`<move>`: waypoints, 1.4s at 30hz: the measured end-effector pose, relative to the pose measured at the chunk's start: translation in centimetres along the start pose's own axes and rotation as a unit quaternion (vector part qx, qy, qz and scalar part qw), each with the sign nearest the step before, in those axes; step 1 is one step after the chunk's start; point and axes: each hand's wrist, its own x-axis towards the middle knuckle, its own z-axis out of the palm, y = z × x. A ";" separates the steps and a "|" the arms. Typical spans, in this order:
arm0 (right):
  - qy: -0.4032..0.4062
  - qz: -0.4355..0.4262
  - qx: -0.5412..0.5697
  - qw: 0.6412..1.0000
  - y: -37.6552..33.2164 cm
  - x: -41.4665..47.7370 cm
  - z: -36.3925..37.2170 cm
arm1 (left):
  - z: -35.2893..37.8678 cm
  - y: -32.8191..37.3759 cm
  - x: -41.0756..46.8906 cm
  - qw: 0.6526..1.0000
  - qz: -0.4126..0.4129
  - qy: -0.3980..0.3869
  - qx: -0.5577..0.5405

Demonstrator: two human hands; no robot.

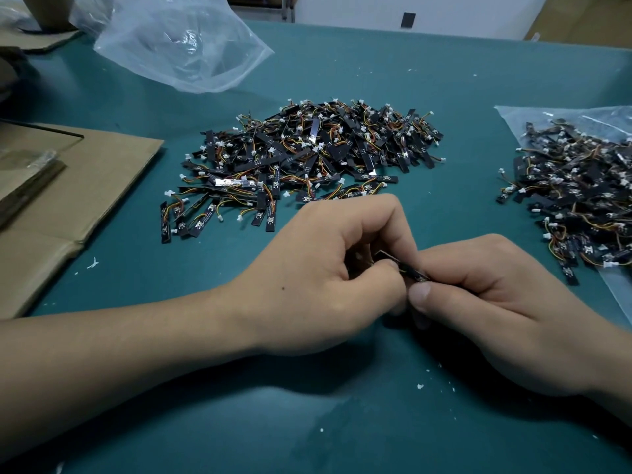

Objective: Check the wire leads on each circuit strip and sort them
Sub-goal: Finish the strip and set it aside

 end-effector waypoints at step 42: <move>-0.004 -0.030 -0.056 0.998 0.1 -0.1 -0.1 | 0.1 -0.4 -0.1 0.997 -0.032 -0.015 -0.064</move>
